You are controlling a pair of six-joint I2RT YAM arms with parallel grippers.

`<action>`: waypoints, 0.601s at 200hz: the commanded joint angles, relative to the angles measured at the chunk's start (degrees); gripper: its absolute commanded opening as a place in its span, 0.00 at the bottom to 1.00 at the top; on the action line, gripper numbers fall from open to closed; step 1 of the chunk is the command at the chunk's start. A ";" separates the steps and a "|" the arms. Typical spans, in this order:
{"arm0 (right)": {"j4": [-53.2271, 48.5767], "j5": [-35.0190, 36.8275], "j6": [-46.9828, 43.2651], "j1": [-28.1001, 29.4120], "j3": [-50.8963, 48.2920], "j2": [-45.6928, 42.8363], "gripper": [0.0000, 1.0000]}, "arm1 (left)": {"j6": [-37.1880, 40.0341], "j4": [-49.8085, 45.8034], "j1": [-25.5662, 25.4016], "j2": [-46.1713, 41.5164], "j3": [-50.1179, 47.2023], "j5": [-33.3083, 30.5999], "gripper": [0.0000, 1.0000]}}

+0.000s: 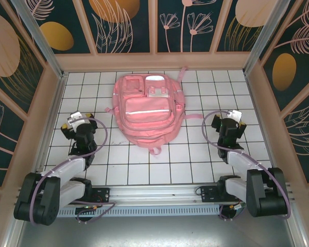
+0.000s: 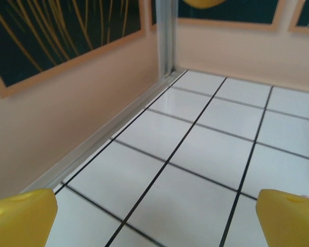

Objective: Pack the student bag

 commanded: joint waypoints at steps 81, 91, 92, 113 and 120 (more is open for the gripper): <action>35.31 -13.39 -3.46 -2.09 -9.59 6.22 0.99 | 5.43 38.90 3.27 13.83 -8.01 13.31 0.98; 37.05 -14.15 -3.62 -2.50 -9.83 6.95 0.99 | 6.16 40.33 3.44 15.66 -7.68 15.12 0.98; 37.24 -14.32 -3.63 -2.54 -9.88 6.99 0.99 | 6.23 40.51 3.49 15.84 -7.71 15.16 0.98; 41.55 -15.82 -3.51 -3.59 -10.22 9.22 0.99 | 4.46 42.11 6.37 18.01 -7.72 20.37 0.98; 42.17 -16.21 -3.44 -3.91 -9.98 10.00 0.99 | 3.77 42.07 7.30 18.10 -7.67 21.86 0.99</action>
